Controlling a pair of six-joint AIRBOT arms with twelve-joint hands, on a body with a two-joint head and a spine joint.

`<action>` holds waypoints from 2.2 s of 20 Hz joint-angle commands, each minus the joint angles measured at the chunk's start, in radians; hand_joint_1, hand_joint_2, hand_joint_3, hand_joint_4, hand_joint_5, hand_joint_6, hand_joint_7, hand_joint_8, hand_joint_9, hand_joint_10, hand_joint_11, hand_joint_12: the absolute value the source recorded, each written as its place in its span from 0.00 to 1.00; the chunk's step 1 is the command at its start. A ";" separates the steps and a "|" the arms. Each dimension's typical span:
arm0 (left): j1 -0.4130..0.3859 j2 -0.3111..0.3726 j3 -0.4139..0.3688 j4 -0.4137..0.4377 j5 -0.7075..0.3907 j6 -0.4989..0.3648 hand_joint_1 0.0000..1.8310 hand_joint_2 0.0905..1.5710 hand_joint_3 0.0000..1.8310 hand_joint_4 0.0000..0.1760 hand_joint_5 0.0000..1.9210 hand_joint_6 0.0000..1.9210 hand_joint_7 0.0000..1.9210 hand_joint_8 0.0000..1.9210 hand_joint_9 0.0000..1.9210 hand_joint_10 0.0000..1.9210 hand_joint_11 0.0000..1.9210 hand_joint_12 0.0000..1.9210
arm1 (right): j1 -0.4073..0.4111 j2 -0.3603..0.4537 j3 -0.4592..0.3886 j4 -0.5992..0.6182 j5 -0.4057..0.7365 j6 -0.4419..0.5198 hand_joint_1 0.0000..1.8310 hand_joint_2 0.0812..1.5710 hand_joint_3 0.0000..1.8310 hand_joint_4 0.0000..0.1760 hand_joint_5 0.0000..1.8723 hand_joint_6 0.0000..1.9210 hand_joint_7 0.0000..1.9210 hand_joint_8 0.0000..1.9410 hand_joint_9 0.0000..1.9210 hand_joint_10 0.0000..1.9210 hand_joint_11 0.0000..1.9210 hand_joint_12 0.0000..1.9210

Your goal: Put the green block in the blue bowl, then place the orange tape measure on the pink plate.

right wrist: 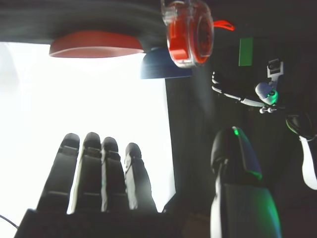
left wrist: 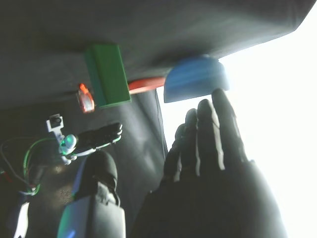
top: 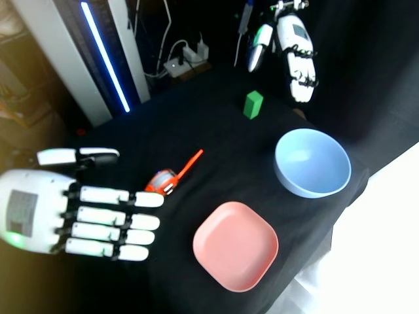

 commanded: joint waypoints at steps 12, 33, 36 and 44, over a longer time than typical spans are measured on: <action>-0.192 -0.091 0.080 0.168 0.155 -0.005 0.43 0.57 0.00 0.11 0.31 0.00 0.37 0.02 0.32 0.05 0.00 0.62 | 0.009 -0.012 0.017 0.045 0.105 0.009 0.53 0.65 0.00 0.32 0.26 0.00 0.20 0.00 0.19 0.00 0.02 0.45; -0.241 -0.092 0.073 0.168 0.070 -0.001 0.57 0.69 0.00 0.54 0.51 0.50 0.49 0.24 0.33 0.57 0.08 0.78 | 0.009 -0.021 0.018 0.044 0.105 0.019 0.49 0.67 0.00 0.20 0.28 0.00 0.27 0.00 0.28 0.01 0.09 0.50; -0.247 -0.093 0.074 0.168 0.066 0.001 0.69 0.65 0.00 0.00 0.62 0.21 0.60 0.46 0.54 0.44 0.35 0.76 | 0.009 -0.021 0.018 0.045 0.105 0.023 0.50 0.67 0.00 0.19 0.29 0.00 0.27 0.00 0.28 0.00 0.08 0.50; -0.252 -0.094 0.077 0.160 0.048 0.002 0.69 0.64 0.00 0.00 0.59 0.28 0.62 0.41 0.68 0.15 0.47 0.64 | 0.009 -0.022 0.018 0.049 0.105 0.025 0.55 0.66 0.00 0.13 0.31 0.00 0.29 0.00 0.28 0.00 0.10 0.48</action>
